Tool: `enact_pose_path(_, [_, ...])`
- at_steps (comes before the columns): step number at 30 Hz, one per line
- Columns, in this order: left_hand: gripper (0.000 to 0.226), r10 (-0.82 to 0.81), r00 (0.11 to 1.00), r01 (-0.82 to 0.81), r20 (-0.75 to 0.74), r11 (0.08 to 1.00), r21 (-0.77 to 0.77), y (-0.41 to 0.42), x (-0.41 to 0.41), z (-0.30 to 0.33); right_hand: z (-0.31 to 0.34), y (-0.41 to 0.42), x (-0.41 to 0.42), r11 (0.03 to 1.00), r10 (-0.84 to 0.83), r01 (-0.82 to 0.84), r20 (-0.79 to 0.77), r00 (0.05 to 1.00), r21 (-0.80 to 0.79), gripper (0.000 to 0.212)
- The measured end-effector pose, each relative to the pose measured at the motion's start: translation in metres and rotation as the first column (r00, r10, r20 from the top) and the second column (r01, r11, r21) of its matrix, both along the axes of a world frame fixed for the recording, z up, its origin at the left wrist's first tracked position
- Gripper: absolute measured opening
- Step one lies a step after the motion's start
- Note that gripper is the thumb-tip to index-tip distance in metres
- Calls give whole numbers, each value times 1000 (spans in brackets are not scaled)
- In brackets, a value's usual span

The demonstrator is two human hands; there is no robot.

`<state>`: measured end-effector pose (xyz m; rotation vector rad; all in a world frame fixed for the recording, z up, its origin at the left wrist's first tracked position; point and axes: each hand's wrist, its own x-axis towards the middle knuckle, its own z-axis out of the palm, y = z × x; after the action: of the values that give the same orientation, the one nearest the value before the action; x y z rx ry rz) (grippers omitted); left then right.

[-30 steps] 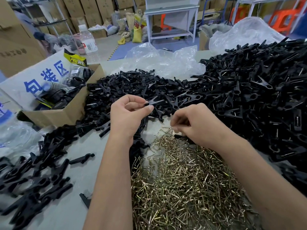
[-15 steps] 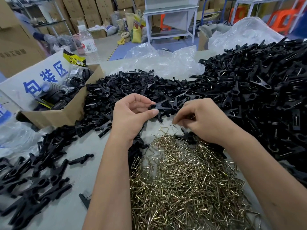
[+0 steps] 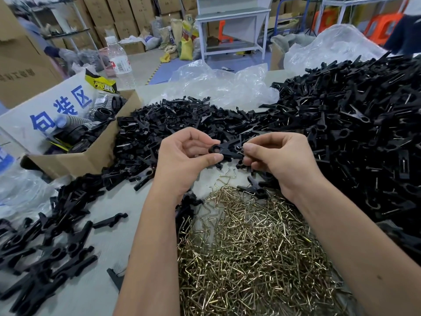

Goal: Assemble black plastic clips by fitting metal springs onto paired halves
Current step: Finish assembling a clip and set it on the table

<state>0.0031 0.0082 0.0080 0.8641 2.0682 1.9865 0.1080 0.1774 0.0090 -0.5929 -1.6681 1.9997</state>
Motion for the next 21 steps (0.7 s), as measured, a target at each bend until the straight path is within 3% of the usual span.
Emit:
enact_pose_path(15, [32, -102, 995, 102, 0, 994, 31, 2, 0, -1, 1, -1, 0, 995, 53, -50, 40, 998, -85, 7])
enact_pose_path(18, [32, -118, 993, 117, 9, 991, 69, 1, 1, -1, 1, -2, 0, 971, 117, -115, -3, 993, -210, 12])
enact_pose_path(21, [31, -137, 990, 131, 36, 982, 135, 0, 2, 1, 0, -2, 2, 846, 261, -267, -78, 962, -462, 9])
